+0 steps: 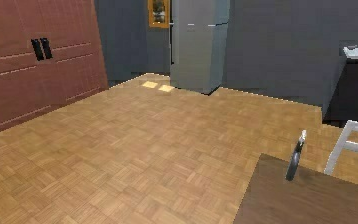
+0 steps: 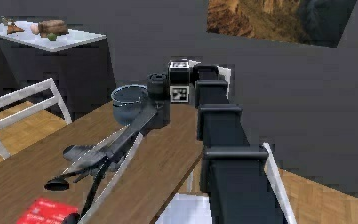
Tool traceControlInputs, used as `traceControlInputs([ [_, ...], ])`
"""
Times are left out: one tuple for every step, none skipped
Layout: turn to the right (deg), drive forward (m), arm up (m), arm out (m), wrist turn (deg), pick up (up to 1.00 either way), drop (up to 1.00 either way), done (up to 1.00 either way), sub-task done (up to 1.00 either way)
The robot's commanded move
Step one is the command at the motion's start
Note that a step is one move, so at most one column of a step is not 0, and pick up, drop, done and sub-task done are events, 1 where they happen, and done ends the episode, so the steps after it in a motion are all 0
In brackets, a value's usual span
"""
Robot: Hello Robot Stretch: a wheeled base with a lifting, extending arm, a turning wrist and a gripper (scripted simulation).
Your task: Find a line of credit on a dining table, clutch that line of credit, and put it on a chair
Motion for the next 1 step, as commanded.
traceControlInputs([
  [0.0, 0.0, 0.0, -0.22, 0.0, 0.0, 0.0, 0.0, 0.0],
])
